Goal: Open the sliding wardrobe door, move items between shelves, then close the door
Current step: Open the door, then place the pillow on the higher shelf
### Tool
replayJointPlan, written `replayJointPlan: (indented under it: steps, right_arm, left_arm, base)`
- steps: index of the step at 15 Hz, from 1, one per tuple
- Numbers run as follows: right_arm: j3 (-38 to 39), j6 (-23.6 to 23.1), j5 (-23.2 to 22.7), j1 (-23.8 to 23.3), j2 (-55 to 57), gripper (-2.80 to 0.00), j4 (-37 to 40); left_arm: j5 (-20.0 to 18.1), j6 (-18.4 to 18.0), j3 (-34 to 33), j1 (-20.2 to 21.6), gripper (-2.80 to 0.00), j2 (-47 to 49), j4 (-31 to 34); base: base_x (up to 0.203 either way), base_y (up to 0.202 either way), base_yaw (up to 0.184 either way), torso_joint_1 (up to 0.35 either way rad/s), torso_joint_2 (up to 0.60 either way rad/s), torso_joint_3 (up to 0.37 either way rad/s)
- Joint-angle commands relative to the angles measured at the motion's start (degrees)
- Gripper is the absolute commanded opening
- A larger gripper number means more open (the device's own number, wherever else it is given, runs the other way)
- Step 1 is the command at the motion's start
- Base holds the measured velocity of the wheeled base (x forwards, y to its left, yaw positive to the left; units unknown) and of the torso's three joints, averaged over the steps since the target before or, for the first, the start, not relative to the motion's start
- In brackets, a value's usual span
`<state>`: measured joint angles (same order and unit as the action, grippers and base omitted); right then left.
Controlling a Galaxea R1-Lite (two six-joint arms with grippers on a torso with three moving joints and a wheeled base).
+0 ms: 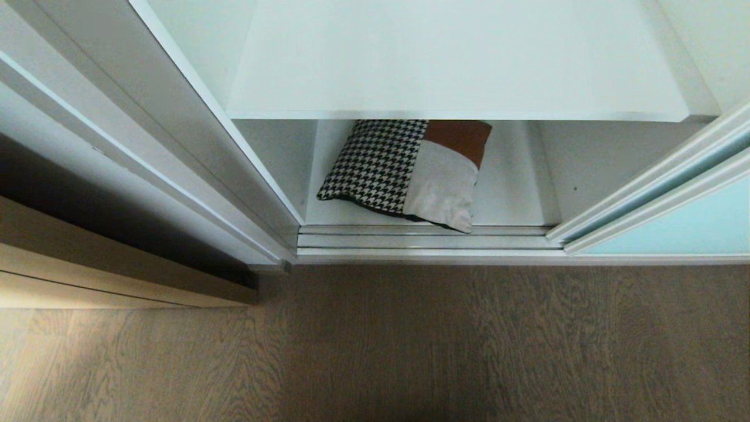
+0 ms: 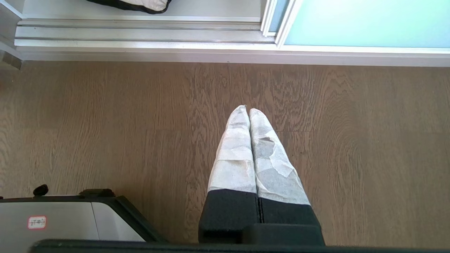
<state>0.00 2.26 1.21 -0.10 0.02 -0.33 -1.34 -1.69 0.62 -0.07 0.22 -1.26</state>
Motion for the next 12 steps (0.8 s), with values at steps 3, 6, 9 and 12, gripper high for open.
replayJointPlan:
  steps: [3, 6, 9, 12]
  right_arm:
    - [0.00, 0.03, 0.02, 0.01, 0.06, -2.80, -0.02]
    - [0.00, 0.03, 0.02, 0.01, 0.05, -2.80, -0.02]
    - [0.00, 0.03, 0.02, 0.01, -0.02, -2.80, -0.02]
    - [0.00, 0.03, 0.02, 0.01, -0.02, -2.80, -0.02]
  left_arm:
    - [0.64, 1.42, -0.27, 0.07, -2.80, -0.18, 2.41]
    - [0.64, 1.34, -0.45, -0.01, -2.80, -0.13, 1.97]
    - [0.63, 1.59, -0.62, 0.07, -2.80, -0.13, 1.26]
    - [0.72, 2.13, -0.66, 0.07, -2.80, -0.13, 1.26]
  base:
    - [0.000, 0.000, 0.000, 0.000, 0.00, 0.000]
    - [0.000, 0.000, 0.000, 0.000, 0.00, 0.000]
    - [0.000, 0.000, 0.000, 0.000, 0.00, 0.000]
    - [0.000, 0.000, 0.000, 0.000, 0.00, 0.000]
